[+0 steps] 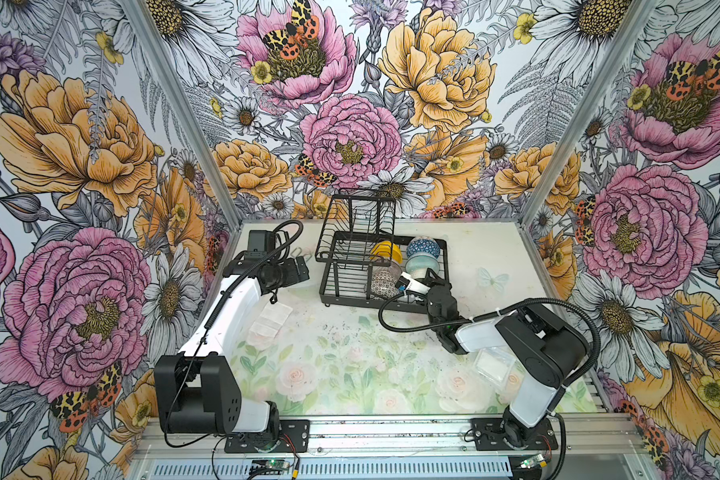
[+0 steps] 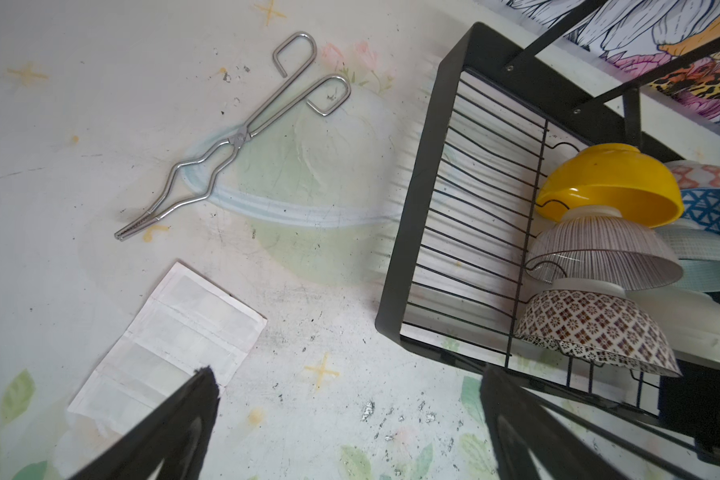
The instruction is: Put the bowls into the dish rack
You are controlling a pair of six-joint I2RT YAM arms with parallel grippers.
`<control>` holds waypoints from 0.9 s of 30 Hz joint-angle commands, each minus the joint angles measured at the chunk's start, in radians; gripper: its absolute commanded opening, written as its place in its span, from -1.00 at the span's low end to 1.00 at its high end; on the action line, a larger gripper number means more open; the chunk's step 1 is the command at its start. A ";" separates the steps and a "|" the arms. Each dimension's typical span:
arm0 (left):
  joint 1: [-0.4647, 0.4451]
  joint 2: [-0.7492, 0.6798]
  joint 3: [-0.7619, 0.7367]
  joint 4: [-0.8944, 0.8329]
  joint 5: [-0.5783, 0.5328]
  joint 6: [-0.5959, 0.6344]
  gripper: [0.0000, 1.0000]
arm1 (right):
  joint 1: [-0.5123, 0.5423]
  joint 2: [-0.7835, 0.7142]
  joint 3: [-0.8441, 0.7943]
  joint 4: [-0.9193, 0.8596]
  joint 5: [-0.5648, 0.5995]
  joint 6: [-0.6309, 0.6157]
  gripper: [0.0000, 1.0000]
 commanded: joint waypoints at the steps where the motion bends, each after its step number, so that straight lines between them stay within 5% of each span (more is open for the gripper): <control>1: 0.009 -0.015 0.023 -0.003 0.015 0.029 0.97 | -0.007 -0.048 0.017 0.005 -0.018 0.021 -0.35; 4: 0.009 -0.016 0.024 -0.003 0.014 0.030 0.98 | -0.007 -0.065 0.010 -0.004 -0.025 0.032 0.19; 7: 0.011 -0.017 0.024 -0.004 0.015 0.034 0.98 | -0.010 -0.084 0.004 -0.017 -0.029 0.046 0.38; 27: 0.010 -0.057 0.014 0.000 0.015 0.050 0.97 | -0.009 -0.279 -0.075 -0.186 -0.082 0.149 0.66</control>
